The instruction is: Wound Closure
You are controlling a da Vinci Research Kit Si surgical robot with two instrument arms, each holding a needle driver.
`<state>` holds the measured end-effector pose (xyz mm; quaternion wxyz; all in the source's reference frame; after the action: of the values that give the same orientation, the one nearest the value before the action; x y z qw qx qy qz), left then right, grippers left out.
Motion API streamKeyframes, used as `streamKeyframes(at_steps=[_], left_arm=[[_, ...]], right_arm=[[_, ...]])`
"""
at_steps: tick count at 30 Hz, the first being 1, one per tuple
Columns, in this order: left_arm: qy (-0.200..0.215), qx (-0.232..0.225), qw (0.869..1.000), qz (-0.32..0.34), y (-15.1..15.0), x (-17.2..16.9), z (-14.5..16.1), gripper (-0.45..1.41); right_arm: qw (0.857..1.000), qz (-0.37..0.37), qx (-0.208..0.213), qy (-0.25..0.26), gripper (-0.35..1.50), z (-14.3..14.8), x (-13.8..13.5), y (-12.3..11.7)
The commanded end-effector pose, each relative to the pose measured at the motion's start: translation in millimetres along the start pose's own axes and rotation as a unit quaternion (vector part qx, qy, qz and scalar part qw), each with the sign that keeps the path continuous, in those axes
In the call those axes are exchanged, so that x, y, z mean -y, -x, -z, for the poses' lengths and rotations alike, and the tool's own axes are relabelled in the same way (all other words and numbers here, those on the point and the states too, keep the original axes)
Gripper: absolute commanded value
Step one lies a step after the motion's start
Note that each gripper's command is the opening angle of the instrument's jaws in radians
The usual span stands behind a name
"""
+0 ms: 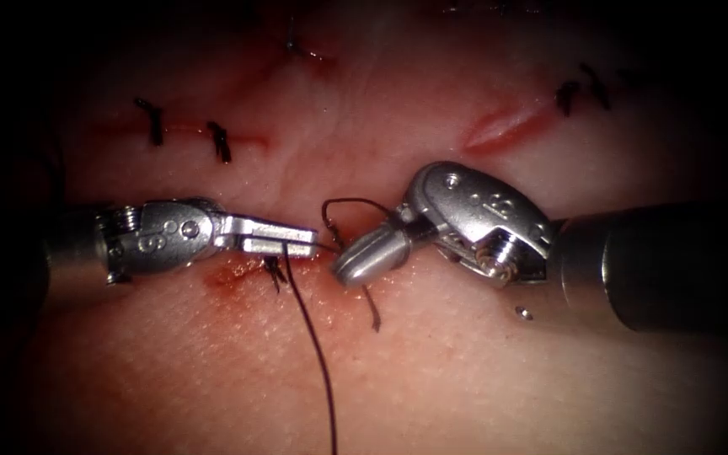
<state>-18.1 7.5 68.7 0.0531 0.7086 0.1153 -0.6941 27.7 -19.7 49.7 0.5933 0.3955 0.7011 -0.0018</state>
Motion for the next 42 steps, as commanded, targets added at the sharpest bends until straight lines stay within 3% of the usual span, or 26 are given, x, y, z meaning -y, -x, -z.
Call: streamKeyframes(at_steps=[1, 5, 10, 12, 19, 28, 33, 37, 41, 42], left_arm=[[0.003, 0.002, 1.0, -0.001, 0.7, 0.4, -0.6, -0.45], [0.009, 0.0, 1.0, -0.002, 1.2, 0.3, -1.2, -0.45], [0.012, -0.001, 1.0, 0.001, 1.4, 0.2, -1.6, -0.45], [0.014, 0.002, 1.0, 0.002, 1.4, 0.2, -1.7, -0.45], [0.014, 0.001, 1.0, 0.004, 1.5, 0.3, -1.9, -0.45], [0.015, 0.001, 1.0, 0.006, 1.6, 0.2, -1.9, -0.45], [0.015, 0.001, 1.0, 0.008, 1.7, 0.0, -1.8, -0.45], [0.016, 0.001, 1.0, 0.011, 1.7, -0.1, -1.9, -0.45], [0.017, 0.001, 1.0, 0.013, 1.7, -0.2, -1.8, -0.45], [0.017, 0.001, 1.0, 0.013, 1.7, -0.2, -1.8, -0.45]], right_arm=[[0.999, 0.019, 0.034, -0.012, -0.35, -0.2, -1.0, 0.3], [0.993, 0.05, 0.102, -0.041, -0.33, -0.4, -0.8, 0.6], [0.989, 0.061, 0.123, -0.058, 0.2, -1.2, 0.1, 1.3], [0.987, 0.07, 0.135, -0.06, 0.24, -1.4, 0.3, 1.5], [0.981, 0.084, 0.165, -0.057, 0.71, -1.7, 0.5, 1.9], [0.974, 0.102, 0.196, -0.043, 0.77, -1.7, 0.3, 2.1], [0.964, 0.11, 0.238, -0.044, 0.71, -2.0, 0.1, 2.8], [0.962, 0.113, 0.245, -0.044, 0.69, -2.3, 0.0, 3.5], [0.962, 0.113, 0.247, -0.04, 0.56, -2.4, -0.3, 3.7], [0.961, 0.115, 0.246, -0.041, 0.4, -2.4, -0.3, 3.6]])
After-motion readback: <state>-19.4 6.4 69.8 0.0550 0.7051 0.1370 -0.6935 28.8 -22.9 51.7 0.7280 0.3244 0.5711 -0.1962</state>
